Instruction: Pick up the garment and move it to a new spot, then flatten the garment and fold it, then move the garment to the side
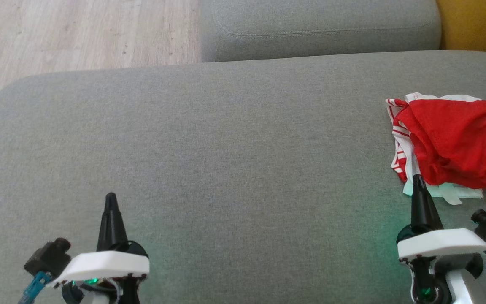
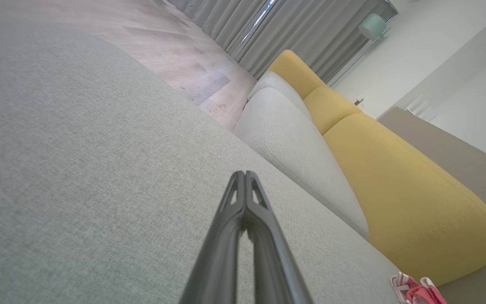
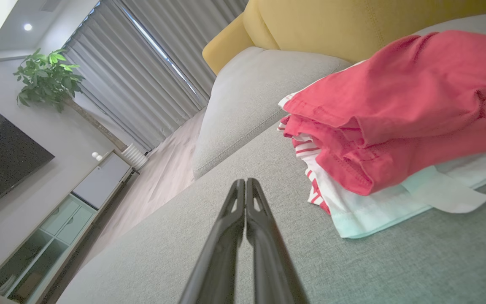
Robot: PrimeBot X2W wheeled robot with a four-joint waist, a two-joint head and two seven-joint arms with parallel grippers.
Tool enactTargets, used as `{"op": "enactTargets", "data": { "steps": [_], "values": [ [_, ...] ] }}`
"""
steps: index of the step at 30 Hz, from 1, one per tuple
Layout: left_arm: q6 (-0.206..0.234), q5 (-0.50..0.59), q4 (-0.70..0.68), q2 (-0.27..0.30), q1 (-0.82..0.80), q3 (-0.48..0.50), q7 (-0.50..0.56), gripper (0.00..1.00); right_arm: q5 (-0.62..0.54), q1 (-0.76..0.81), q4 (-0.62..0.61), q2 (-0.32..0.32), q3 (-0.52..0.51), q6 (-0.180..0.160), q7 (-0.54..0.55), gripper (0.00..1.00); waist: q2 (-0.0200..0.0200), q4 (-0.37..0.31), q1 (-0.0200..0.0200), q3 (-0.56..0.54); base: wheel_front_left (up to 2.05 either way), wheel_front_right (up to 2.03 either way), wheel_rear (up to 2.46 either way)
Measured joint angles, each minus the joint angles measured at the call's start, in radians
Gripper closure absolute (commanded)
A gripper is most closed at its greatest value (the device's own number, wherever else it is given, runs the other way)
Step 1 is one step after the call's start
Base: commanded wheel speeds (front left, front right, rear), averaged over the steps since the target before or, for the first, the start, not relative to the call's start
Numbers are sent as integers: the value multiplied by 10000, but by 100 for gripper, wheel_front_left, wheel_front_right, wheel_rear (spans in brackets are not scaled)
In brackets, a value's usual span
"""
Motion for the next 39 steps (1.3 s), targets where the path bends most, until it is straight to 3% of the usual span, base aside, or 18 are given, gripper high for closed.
{"op": "enactTargets", "data": {
  "steps": [39],
  "values": [
    [-437,-3651,234,27,-12,840,1055,100,4234,-3,-117,-8,-558,0,1016,100,0,-164,0,-171,0,0,0]
  ]
}}
